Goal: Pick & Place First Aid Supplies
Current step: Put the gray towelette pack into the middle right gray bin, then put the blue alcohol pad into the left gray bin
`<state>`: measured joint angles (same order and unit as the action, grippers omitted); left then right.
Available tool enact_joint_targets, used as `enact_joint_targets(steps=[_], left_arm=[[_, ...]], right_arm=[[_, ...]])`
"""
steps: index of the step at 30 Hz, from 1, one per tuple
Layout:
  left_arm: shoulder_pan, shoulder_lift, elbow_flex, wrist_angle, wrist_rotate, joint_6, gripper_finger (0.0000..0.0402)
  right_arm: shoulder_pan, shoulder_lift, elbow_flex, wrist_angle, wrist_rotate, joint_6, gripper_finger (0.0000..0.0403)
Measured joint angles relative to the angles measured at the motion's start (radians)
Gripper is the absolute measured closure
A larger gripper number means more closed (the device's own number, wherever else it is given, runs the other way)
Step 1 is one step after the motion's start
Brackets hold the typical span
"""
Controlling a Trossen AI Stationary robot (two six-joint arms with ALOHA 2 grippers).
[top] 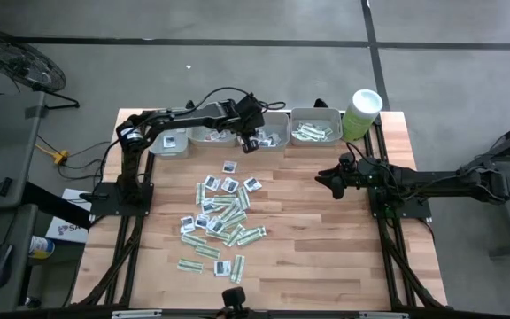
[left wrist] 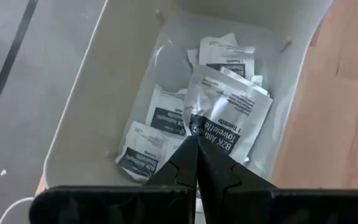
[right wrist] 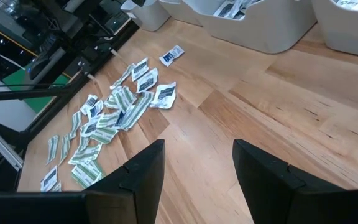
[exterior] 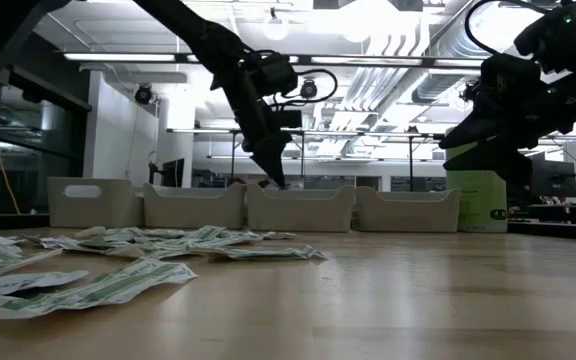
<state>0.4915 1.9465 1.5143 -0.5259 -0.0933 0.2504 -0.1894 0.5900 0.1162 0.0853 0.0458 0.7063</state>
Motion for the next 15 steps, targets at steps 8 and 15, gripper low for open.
enact_joint_targets(steps=[8, 15], left_arm=[[0.0, 0.001, 0.0, -0.016, -0.003, -0.028, 0.0389], [-0.001, 0.001, 0.0, -0.03, -0.006, -0.038, 0.0358]], right_arm=[[0.0, 0.0, 0.0, 0.0, 0.0, 0.0, 0.0219], [0.0, 0.0, 0.0, 0.0, 0.0, 0.0, 0.0219]])
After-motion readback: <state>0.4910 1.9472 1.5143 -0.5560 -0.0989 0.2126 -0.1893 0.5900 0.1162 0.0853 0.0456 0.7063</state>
